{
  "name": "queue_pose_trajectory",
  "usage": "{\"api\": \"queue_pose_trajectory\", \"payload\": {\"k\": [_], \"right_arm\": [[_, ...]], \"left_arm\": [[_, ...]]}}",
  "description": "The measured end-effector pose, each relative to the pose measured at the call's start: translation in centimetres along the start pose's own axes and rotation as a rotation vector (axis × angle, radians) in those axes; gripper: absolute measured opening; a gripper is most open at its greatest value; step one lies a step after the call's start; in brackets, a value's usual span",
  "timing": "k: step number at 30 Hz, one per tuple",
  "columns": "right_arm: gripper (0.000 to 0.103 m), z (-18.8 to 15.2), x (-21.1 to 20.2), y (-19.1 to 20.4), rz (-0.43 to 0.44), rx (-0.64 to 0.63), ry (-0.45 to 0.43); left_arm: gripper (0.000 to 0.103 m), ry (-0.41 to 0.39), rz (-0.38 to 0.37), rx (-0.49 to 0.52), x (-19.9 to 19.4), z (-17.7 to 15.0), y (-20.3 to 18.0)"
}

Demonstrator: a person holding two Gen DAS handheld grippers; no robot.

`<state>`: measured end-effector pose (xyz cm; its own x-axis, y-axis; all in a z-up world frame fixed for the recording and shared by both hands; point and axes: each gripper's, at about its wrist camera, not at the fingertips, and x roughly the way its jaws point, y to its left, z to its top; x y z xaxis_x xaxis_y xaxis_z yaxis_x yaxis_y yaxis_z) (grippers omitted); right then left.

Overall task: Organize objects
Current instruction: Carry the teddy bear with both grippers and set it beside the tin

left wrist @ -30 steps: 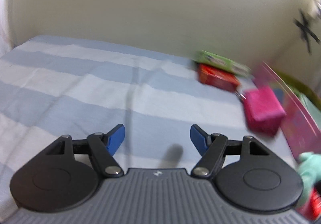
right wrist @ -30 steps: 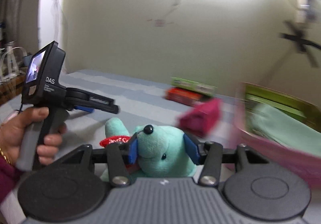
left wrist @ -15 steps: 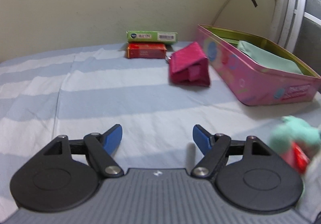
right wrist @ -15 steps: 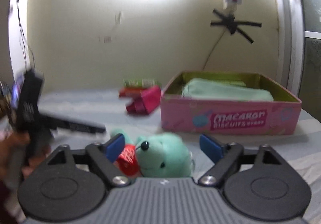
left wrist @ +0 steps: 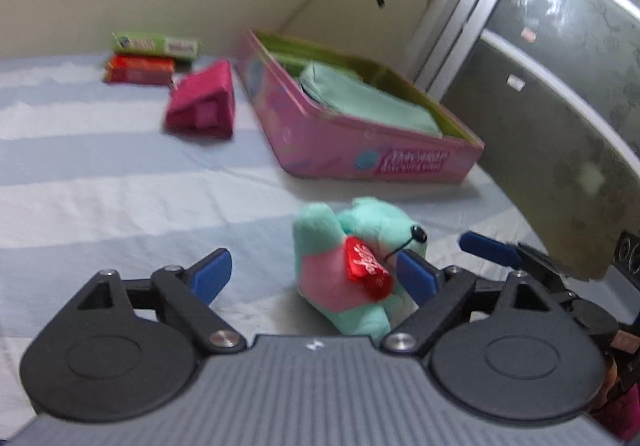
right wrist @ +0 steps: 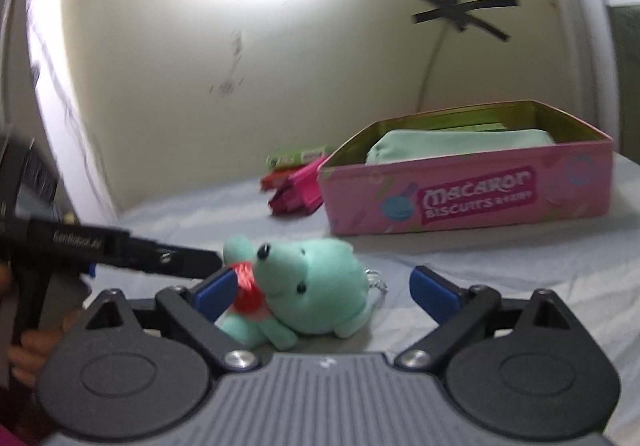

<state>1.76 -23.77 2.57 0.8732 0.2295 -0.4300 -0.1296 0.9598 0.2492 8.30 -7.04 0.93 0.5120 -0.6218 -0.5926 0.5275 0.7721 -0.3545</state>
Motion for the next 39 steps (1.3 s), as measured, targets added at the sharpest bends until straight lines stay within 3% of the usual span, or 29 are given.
{"api": "queue_pose_trajectory", "payload": {"k": [2,4,6,7,8,9,11,19,23,31,36,39], "right_arm": [[0.101,0.0,1.5,-0.1,0.022,0.0,0.039],[0.101,0.0,3.1,-0.7,0.029,0.023,0.079],[0.098,-0.2,4.0,-1.3,0.048,0.065,0.098],[0.087,-0.2,4.3,-1.8,0.094,0.111,0.106],[0.069,-0.1,4.5,-2.4,0.154,0.155,0.114],[0.064,0.0,4.6,-2.9,0.201,0.194,0.118],[0.054,0.3,4.8,-2.9,0.184,0.195,0.114],[0.053,3.0,1.6,-2.8,0.147,0.172,-0.079],[0.053,3.2,0.8,-3.1,0.105,0.171,-0.13],[0.053,0.0,0.7,-3.6,0.076,0.225,-0.057],[0.059,-1.3,1.5,-2.1,0.011,0.154,-0.012],[0.064,-1.5,1.8,-1.2,-0.018,0.117,0.001]], "left_arm": [[0.084,0.035,0.002,0.009,1.4,-0.1,-0.3],[0.077,0.053,0.025,0.011,2.6,-0.2,-0.4],[0.068,0.056,0.001,-0.01,2.9,0.2,0.1],[0.055,0.061,-0.029,-0.012,2.5,0.4,0.5],[0.054,0.061,-0.047,-0.013,2.4,0.8,0.5],[0.053,0.058,-0.042,-0.003,2.1,1.1,0.4],[0.053,0.042,-0.019,0.039,1.7,1.6,-0.5],[0.053,-0.057,-0.058,0.157,0.5,5.7,-3.7],[0.053,-0.053,-0.042,0.205,1.4,6.5,-5.3],[0.053,0.037,-0.006,0.226,3.1,4.2,-5.2],[0.054,0.05,0.063,0.233,3.4,2.9,-4.3],[0.065,0.027,0.092,0.227,2.8,2.3,-3.3]]}}
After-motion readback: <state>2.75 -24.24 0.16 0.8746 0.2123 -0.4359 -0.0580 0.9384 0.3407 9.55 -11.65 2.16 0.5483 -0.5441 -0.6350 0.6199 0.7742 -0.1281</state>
